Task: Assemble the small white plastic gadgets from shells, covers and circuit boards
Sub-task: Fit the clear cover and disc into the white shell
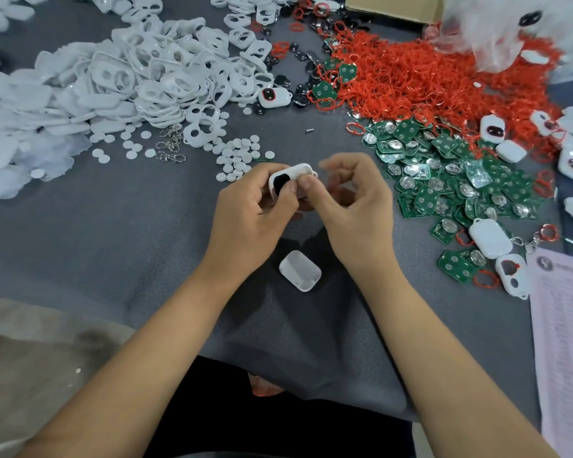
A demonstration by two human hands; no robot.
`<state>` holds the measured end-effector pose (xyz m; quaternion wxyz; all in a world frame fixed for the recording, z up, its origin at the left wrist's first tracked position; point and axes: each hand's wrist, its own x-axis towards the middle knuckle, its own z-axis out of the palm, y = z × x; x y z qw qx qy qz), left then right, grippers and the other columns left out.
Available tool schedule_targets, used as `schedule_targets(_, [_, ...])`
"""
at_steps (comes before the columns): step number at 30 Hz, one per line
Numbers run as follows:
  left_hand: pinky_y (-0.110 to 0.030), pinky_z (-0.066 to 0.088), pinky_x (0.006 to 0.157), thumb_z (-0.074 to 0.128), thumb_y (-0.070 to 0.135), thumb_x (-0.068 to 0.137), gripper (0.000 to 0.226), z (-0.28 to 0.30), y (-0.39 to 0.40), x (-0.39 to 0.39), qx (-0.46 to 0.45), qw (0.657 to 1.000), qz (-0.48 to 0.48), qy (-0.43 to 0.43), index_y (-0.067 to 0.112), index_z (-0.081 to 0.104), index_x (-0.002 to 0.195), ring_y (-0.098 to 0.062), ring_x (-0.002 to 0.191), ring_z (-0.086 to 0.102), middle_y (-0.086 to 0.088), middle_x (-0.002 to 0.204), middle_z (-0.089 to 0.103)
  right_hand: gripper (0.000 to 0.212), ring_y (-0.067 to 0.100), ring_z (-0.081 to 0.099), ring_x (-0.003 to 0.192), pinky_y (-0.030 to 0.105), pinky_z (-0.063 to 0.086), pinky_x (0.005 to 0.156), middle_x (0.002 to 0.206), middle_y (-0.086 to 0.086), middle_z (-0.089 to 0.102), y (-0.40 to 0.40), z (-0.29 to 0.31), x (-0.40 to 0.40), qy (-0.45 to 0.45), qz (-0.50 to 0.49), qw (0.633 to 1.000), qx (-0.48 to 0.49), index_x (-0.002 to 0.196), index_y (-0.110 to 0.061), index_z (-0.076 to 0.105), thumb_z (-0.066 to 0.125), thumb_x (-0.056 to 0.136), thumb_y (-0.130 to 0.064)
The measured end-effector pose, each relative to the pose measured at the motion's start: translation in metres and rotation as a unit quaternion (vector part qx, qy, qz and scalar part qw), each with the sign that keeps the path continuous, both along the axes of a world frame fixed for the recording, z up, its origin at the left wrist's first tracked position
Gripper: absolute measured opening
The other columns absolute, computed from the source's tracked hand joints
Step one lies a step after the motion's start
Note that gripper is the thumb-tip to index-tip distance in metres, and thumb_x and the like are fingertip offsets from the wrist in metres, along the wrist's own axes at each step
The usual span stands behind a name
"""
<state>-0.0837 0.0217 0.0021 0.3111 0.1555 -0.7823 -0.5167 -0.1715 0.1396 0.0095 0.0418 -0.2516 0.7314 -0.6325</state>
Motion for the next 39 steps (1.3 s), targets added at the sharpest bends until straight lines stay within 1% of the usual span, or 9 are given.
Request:
schedule_targets(2, [-0.011,0.053,0.069,0.065,0.012,0.102,0.013,0.0,0.0,0.0,-0.013,1.0,-0.001,-0.005,0.006,0.073,0.11,-0.003,0.08,0.072,0.005,0.09,0.075,0.016,0.018,0.061,0.065,0.03,0.051,0.061,0.084,0.004,0.066,0.002,0.002,-0.002,-0.015,0.068,0.998,0.005,0.109,-0.022,0.071,0.072,0.097,-0.012])
schedule_targets(4, [-0.015,0.054,0.069,0.065,0.015,0.101,0.013,0.0,0.0,0.001,-0.027,1.0,0.001,-0.015,0.01,0.074,0.109,-0.008,0.08,0.071,0.005,0.089,0.075,0.014,0.013,0.06,0.062,0.025,0.048,0.052,0.081,0.0,0.069,0.004,0.001,-0.005,-0.056,0.106,0.993,-0.006,0.108,-0.02,0.075,0.067,0.1,-0.012])
schedule_targets(8, [-0.016,0.053,0.07,0.065,0.018,0.102,0.013,-0.001,0.001,0.002,-0.053,0.998,-0.003,-0.017,0.014,0.073,0.111,-0.01,0.082,0.071,0.009,0.09,0.073,0.009,0.013,0.052,0.055,0.026,0.04,0.041,0.076,-0.002,0.068,0.006,-0.001,-0.008,-0.136,0.116,0.984,-0.023,0.104,-0.017,0.074,0.066,0.101,-0.018])
schedule_targets(13, [-0.008,0.046,0.07,0.064,0.018,0.103,0.014,0.0,0.002,0.001,-0.079,0.996,-0.021,-0.022,0.013,0.073,0.112,-0.002,0.082,0.068,0.015,0.09,0.07,0.007,0.01,0.057,0.053,0.025,0.044,0.041,0.071,-0.007,0.069,0.005,-0.003,-0.005,-0.127,0.103,0.986,-0.018,0.096,-0.018,0.07,0.064,0.1,-0.016])
schedule_targets(17, [-0.028,0.057,0.069,0.064,0.017,0.101,0.016,0.001,-0.001,0.002,-0.036,0.999,0.002,-0.014,0.01,0.075,0.11,-0.018,0.081,0.072,0.0,0.089,0.076,0.009,0.016,0.06,0.054,0.027,0.045,0.04,0.085,-0.001,0.07,0.006,0.0,-0.008,-0.064,0.127,0.99,-0.013,0.107,-0.018,0.071,0.065,0.1,-0.017])
schedule_targets(20, [-0.038,0.06,0.075,0.066,0.015,0.101,0.015,0.003,-0.001,0.003,-0.003,1.0,0.007,-0.005,0.007,0.075,0.109,-0.018,0.084,0.074,-0.003,0.092,0.077,0.017,0.016,0.054,0.048,0.026,0.043,0.038,0.093,0.004,0.068,0.007,0.001,-0.011,-0.045,0.146,0.988,-0.022,0.117,-0.019,0.069,0.066,0.1,-0.017])
schedule_targets(28, [-0.012,0.051,0.08,0.055,0.007,0.105,0.021,0.003,0.0,0.003,-0.046,0.998,-0.04,-0.004,0.011,0.072,0.117,-0.001,0.095,0.071,0.014,0.101,0.073,0.006,0.009,0.054,0.049,0.026,0.043,0.039,0.081,-0.008,0.07,0.01,-0.002,-0.013,-0.05,0.106,0.993,-0.011,0.102,-0.018,0.072,0.069,0.097,-0.016])
schedule_targets(34, [-0.02,0.055,0.083,0.053,0.009,0.107,0.022,0.003,-0.001,0.004,-0.07,0.997,-0.043,-0.014,0.012,0.072,0.118,-0.003,0.096,0.071,0.015,0.102,0.073,0.003,0.02,0.055,0.05,0.028,0.043,0.04,0.082,-0.003,0.07,0.007,-0.003,-0.012,-0.053,0.105,0.993,-0.003,0.097,-0.019,0.069,0.068,0.097,-0.016])
schedule_targets(39, [-0.021,0.059,0.079,0.054,0.008,0.105,0.023,0.004,0.001,0.004,-0.043,0.998,-0.036,-0.01,0.012,0.074,0.116,-0.004,0.092,0.074,0.014,0.099,0.075,0.004,0.015,0.057,0.052,0.026,0.044,0.04,0.084,-0.002,0.07,0.008,-0.002,-0.009,-0.06,0.109,0.992,-0.008,0.1,-0.016,0.07,0.067,0.097,-0.016])
